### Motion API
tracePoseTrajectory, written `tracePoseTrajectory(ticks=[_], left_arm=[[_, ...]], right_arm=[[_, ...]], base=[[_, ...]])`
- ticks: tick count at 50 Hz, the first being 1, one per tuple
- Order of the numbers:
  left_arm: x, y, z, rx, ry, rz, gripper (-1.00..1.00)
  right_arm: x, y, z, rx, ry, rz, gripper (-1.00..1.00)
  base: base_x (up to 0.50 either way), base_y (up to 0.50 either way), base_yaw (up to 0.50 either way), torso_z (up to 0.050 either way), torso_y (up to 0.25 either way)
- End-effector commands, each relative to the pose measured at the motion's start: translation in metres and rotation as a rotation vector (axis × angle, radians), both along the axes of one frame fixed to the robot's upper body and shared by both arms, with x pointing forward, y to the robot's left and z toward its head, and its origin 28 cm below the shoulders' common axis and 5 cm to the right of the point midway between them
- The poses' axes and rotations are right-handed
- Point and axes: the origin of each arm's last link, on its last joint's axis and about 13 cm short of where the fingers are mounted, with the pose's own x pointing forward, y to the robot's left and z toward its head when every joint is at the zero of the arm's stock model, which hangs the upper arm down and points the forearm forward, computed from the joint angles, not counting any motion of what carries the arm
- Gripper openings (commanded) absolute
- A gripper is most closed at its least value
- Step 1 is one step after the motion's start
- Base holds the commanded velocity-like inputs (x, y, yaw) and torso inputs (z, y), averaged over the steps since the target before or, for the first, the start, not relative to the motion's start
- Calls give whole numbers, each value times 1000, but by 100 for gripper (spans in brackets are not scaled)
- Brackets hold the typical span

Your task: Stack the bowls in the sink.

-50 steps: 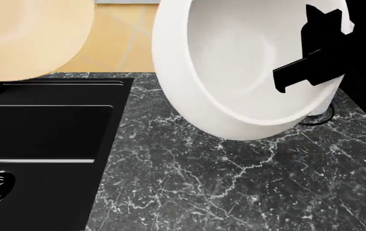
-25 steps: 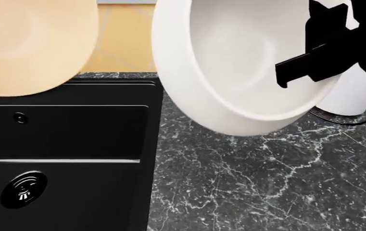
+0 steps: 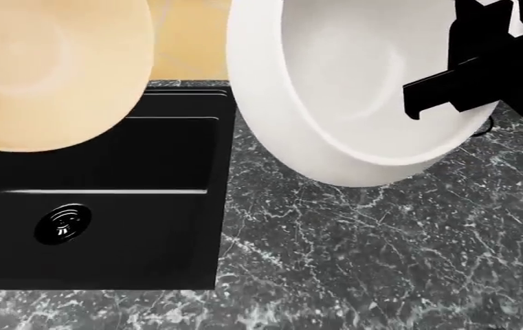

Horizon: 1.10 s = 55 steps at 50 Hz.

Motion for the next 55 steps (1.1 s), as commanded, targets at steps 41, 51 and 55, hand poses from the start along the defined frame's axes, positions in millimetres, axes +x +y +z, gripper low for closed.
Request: tracePoseTrajectory(ticks=[41,51,55], left_arm=[[-7,7,-1,-38,-19,21,-100],[-12,21,-6,-89,-41,100,-100],[-15,24,-10,-100,-41,118,-100]], right_arm=[[-3,-3,-1,-16,-35,13,-100],[-2,-3,-1,-17,-34,8,-100],[-2,-3,0,-14,-34,5,-100]], base=[[-168,168,0,0,0],[0,0,0,0,0],[0,0,0,0,0]])
